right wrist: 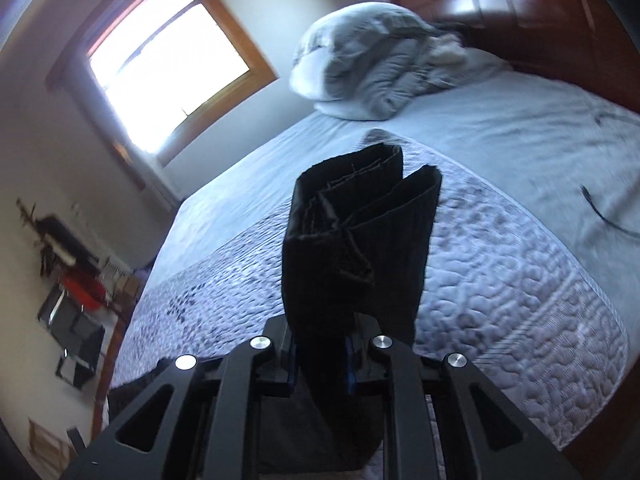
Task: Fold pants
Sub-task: 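Lower the hem onto the folded pants and open the right tool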
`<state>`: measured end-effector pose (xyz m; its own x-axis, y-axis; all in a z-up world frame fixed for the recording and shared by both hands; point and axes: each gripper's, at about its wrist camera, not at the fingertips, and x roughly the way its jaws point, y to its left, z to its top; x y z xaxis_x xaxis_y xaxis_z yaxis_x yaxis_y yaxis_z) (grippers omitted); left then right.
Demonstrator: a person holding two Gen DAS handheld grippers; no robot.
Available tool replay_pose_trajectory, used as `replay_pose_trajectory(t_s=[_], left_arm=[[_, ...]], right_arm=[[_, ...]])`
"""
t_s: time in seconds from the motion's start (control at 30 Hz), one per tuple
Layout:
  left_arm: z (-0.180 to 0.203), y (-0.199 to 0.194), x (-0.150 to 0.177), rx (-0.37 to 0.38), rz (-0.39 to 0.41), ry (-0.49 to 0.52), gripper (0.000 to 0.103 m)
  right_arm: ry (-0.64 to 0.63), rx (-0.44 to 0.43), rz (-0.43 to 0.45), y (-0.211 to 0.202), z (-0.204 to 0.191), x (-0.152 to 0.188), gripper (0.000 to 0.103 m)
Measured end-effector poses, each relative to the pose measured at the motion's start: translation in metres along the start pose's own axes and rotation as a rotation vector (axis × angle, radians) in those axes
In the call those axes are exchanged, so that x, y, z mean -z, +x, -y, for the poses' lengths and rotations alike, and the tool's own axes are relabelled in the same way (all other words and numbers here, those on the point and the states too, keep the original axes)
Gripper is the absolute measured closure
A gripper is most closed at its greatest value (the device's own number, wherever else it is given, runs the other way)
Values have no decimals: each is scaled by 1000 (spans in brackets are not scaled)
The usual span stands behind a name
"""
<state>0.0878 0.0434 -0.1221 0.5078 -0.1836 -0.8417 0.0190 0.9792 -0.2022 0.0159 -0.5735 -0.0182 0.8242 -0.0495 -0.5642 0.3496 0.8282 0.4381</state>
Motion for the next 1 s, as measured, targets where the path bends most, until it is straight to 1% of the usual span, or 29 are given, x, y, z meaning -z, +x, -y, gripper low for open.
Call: replay_pose_trajectory(t_s=[0.1,0.17,0.3,0.47,0.73,1.0], left_arm=[[-6,-2,1,7,5,-17,3],[-10,-4,2,9,10,-31,3],[-16,-4,3,11,8,-43,3],[-24,-5,6,9,9,-63,3],[-33,-4,8,9,0,-91,3],[-32,-5,7,6,1,-85,3]], right_arm=[[-102,-37,-24,6,-35,9,86],[-156,-79,-48,13,-61,16,86],[-234,-157,-108,30,-98,33,86],[-273,-214,-191,54,-125,53,86],[-305,-224,-294,80,-145,83,86],[-361,-222,-353,94,-167,109,86]])
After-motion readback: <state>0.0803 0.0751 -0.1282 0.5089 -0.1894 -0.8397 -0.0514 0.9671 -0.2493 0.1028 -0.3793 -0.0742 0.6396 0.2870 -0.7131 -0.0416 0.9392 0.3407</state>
